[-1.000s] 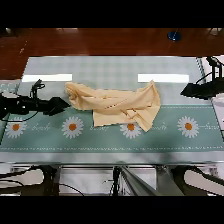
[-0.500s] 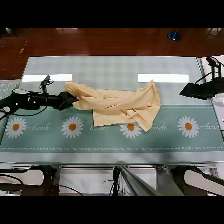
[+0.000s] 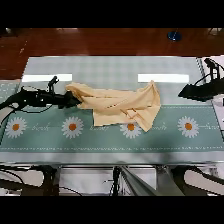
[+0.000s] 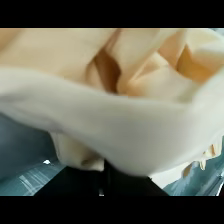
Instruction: Fold the shirts.
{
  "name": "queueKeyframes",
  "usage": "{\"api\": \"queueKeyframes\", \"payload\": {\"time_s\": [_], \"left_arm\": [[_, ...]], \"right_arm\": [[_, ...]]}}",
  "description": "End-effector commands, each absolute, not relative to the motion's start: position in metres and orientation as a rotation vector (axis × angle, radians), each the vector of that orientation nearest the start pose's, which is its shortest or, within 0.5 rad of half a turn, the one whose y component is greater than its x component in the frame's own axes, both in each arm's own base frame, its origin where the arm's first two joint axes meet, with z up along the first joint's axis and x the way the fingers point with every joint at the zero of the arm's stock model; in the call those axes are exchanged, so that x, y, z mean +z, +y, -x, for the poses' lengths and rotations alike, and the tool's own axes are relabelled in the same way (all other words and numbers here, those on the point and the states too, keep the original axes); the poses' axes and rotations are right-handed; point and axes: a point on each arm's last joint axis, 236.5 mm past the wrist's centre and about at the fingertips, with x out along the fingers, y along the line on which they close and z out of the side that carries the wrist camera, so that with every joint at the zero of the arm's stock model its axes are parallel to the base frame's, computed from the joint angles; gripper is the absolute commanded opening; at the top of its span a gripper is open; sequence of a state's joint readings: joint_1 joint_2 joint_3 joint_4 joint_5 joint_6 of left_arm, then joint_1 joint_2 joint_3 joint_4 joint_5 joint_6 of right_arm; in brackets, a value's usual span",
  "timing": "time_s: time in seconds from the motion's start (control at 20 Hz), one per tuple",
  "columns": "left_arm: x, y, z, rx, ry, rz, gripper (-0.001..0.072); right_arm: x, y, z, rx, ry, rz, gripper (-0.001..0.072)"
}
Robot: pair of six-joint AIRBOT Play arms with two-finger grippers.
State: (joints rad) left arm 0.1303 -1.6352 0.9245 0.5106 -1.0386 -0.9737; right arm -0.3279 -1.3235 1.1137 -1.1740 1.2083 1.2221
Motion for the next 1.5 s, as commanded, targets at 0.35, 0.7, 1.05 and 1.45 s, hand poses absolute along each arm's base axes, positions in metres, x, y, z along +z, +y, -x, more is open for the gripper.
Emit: {"api": "queueKeyframes", "payload": {"time_s": [0.35, 0.7, 1.05, 1.45], "left_arm": [[-0.094, -0.139, -0.371, -0.567, 1.356, 0.813, 0.0053], [-0.092, -0.138, -0.37, -0.575, 1.358, 0.82, 0.0053], [0.031, -0.13, -0.403, -0.801, 1.171, 0.703, 0.0049], [0.336, -0.107, -0.382, -0.775, 0.513, 0.317, 0.005]], "right_arm": [[-0.067, 0.05, -0.369, 0.449, 1.44, -0.436, 0.0609], [-0.092, 0.081, -0.414, 0.369, 1.32, -0.373, 0.0048], [0.031, 0.065, -0.429, 0.373, 1.015, -0.282, 0.0031], [0.365, 0.039, -0.376, 0.297, 0.25, -0.08, 0.0031]]}}
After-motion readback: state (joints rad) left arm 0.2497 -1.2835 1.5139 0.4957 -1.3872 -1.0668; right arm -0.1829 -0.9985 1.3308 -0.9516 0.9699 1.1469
